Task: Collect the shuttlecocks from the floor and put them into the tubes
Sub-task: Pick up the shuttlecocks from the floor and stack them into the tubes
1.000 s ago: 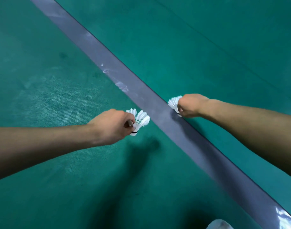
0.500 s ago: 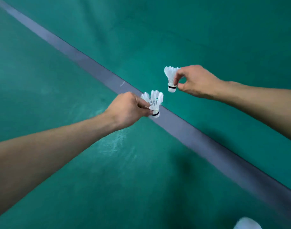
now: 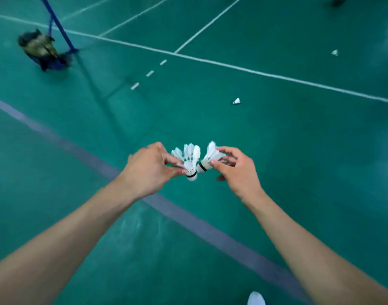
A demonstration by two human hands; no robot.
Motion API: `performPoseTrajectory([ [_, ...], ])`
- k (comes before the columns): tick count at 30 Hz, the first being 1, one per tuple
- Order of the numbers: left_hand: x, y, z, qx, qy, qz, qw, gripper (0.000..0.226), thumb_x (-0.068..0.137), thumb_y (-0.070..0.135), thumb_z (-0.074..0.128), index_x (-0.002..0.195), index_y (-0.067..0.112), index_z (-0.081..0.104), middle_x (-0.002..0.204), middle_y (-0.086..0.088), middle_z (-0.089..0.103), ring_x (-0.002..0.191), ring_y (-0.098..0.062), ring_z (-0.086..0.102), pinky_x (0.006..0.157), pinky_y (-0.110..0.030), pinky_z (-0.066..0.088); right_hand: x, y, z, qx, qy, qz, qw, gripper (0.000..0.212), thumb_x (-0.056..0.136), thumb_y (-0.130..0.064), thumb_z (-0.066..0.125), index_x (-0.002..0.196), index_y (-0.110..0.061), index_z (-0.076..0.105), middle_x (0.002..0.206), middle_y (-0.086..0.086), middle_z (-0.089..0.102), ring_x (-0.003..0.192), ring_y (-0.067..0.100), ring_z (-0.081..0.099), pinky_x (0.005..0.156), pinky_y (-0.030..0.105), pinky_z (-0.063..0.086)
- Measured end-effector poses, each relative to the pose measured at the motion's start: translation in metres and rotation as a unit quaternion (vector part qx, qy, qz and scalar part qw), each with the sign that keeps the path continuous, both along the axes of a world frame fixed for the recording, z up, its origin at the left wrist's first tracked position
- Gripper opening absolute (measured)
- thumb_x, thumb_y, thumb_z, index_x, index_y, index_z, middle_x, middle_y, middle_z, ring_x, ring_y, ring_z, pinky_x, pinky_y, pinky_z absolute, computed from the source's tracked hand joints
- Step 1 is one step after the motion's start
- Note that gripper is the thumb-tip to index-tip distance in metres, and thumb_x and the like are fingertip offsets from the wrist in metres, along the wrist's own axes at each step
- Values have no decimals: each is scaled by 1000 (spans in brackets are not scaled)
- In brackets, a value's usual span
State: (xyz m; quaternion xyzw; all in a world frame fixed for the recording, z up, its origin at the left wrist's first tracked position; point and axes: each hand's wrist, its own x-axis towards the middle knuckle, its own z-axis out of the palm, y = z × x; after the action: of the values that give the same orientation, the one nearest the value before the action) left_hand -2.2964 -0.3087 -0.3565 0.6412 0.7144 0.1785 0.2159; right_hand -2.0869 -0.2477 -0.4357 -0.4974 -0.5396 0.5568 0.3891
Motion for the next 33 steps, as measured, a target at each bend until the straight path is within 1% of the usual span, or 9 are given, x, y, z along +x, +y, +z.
performPoseTrajectory([
  [2,18,-2,44,51,25,-45,997,7,79,44,83,85,42,79,108,9,45,88,-12,53,89,-32,45,21,-16,40,10,5,-84,996,12,90,-12,78,101,-17,74,71,-14,69,67,6,60,58,27,58],
  [5,44,-3,90,126,44,-169,977,9,83,38,82,76,36,76,130,19,38,83,-13,56,79,-30,44,56,-38,88,56,2,-171,984,7,91,-20,77,84,-18,75,60,-18,58,58,8,45,61,34,50],
  [8,78,7,124,152,-10,-291,944,11,85,22,82,76,27,76,113,21,58,72,-16,61,68,-27,44,98,-64,129,108,-2,-236,966,12,91,-25,77,80,-24,74,62,-19,60,58,5,49,62,28,43],
  [11,128,25,153,162,-14,-337,927,13,87,15,80,78,9,72,85,4,69,76,-26,63,73,-41,52,150,-92,161,147,-14,-306,940,10,91,-26,77,84,-31,75,74,-21,71,65,-2,60,71,26,47],
  [15,218,41,189,157,-43,-401,902,10,88,23,80,79,21,77,77,5,72,75,-27,64,72,-45,52,230,-132,190,191,-8,-415,889,7,91,-25,78,86,-30,77,79,-15,74,75,1,65,81,44,59],
  [19,335,44,215,145,-39,-515,844,12,90,27,77,78,28,77,65,9,63,60,-20,49,60,-38,45,323,-162,212,225,-16,-500,836,10,92,-25,77,83,-30,77,76,-15,73,71,1,62,77,44,58],
  [24,485,44,243,184,-58,-580,791,23,93,33,72,79,15,73,57,-5,44,56,-12,25,50,-24,24,449,-190,244,263,-60,-560,783,18,92,-21,77,79,-33,76,65,-23,68,59,-2,58,59,9,39],
  [30,645,48,260,202,-93,-640,735,21,94,33,71,78,20,74,55,6,35,57,-12,24,49,-23,22,588,-217,252,281,-70,-633,718,27,92,-23,77,72,-41,77,62,-17,65,57,1,51,61,21,44],
  [33,713,64,258,222,-98,-661,710,28,94,36,69,75,14,70,59,-3,41,60,-14,26,53,-29,27,645,-210,248,270,-69,-654,704,24,92,-24,77,73,-39,77,54,-17,56,52,3,42,51,18,35],
])
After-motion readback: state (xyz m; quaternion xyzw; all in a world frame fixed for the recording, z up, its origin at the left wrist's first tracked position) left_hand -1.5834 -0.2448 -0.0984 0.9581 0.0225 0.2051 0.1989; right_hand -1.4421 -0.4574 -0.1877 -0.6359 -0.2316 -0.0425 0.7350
